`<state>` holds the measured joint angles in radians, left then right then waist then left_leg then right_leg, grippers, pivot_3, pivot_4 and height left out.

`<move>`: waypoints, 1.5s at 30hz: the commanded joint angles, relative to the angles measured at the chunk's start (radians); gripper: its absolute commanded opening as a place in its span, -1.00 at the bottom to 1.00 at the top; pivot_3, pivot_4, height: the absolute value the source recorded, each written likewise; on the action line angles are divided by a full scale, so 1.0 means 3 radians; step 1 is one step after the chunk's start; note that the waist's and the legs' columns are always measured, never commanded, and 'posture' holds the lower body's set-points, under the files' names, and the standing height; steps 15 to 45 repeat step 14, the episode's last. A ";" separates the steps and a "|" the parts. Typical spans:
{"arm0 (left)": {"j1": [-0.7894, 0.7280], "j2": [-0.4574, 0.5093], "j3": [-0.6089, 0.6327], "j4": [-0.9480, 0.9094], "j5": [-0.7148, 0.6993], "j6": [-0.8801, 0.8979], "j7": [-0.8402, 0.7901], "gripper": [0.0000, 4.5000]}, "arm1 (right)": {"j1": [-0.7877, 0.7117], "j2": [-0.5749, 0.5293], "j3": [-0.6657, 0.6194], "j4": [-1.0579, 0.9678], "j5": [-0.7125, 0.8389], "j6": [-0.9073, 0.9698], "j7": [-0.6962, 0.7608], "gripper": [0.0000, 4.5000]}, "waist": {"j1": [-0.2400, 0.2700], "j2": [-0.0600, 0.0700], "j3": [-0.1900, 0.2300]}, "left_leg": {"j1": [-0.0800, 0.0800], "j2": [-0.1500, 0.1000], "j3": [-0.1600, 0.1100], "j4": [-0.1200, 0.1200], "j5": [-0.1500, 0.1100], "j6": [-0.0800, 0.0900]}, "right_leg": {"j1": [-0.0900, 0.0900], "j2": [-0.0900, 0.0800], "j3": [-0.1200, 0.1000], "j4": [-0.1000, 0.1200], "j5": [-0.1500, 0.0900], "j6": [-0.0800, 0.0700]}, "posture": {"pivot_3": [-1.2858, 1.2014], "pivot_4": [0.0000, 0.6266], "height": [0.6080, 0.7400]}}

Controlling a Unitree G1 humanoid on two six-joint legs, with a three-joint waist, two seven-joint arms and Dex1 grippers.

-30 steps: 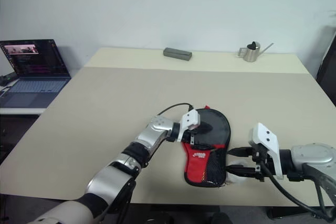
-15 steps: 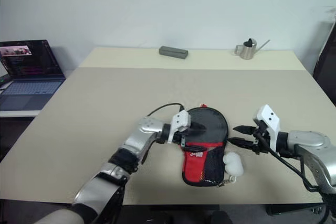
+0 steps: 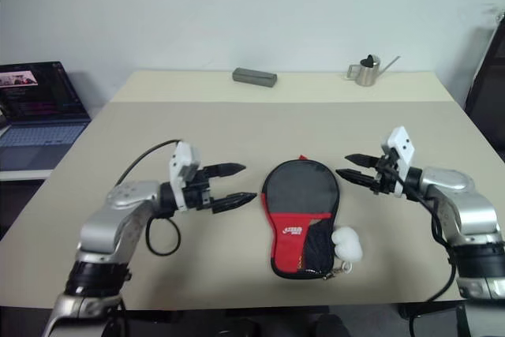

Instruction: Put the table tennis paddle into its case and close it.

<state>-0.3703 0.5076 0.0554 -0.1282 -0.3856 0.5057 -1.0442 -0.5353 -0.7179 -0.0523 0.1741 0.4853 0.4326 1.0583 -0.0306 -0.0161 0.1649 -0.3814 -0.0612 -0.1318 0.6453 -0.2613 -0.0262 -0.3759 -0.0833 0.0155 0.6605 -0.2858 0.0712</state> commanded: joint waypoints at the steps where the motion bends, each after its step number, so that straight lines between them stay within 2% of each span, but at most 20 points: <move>1: 0.0139 0.0032 0.0183 -0.0466 -0.0084 0.0062 0.0332 1.00 | -0.0362 0.0008 -0.0005 0.0620 -0.0171 -0.0355 0.0240 0.13 | 0.0006 0.0000 0.0002 | 0.0000 -0.0001 0.0000 0.0000 0.0000 0.0000 | 0.0001 -0.0001 -0.0001 0.0000 0.0000 0.0000 | 0.03 -0.52 1.00; 4: 0.0150 0.0014 0.0051 -0.0644 0.0040 0.0112 0.0604 1.00 | -0.0717 -0.0034 0.0021 0.1446 -0.0400 -0.0741 0.0437 0.13 | 0.0015 0.0000 0.0002 | 0.0000 -0.0001 -0.0001 -0.0001 0.0000 0.0000 | 0.0001 -0.0002 -0.0002 -0.0002 0.0000 -0.0001 | 0.03 -0.52 1.00; 7: 0.0239 0.0089 0.0068 -0.0726 0.0062 0.0089 0.0696 1.00 | -0.0984 -0.0013 0.0063 0.1996 -0.0622 -0.1066 0.0447 0.13 | 0.0007 0.0001 0.0003 | -0.0001 -0.0003 0.0001 -0.0002 0.0000 -0.0001 | 0.0001 -0.0004 -0.0001 -0.0003 0.0000 -0.0001 | 0.03 -0.52 1.00; 14: 0.0332 0.0114 -0.0022 -0.0509 0.0213 -0.0119 0.0821 1.00 | -0.1189 0.0030 0.0058 0.2547 -0.0886 -0.1447 0.0397 0.13 | -0.0022 0.0005 0.0005 | -0.0003 0.0001 0.0011 -0.0006 0.0005 -0.0013 | -0.0008 -0.0003 0.0007 -0.0003 -0.0001 -0.0003 | 0.03 -0.52 1.00; 45: 0.0332 0.0114 -0.0022 -0.0509 0.0213 -0.0119 0.0821 1.00 | -0.1189 0.0030 0.0058 0.2547 -0.0886 -0.1447 0.0397 0.13 | -0.0022 0.0005 0.0005 | -0.0003 0.0001 0.0011 -0.0006 0.0005 -0.0013 | -0.0008 -0.0003 0.0007 -0.0003 -0.0001 -0.0003 | 0.03 -0.52 1.00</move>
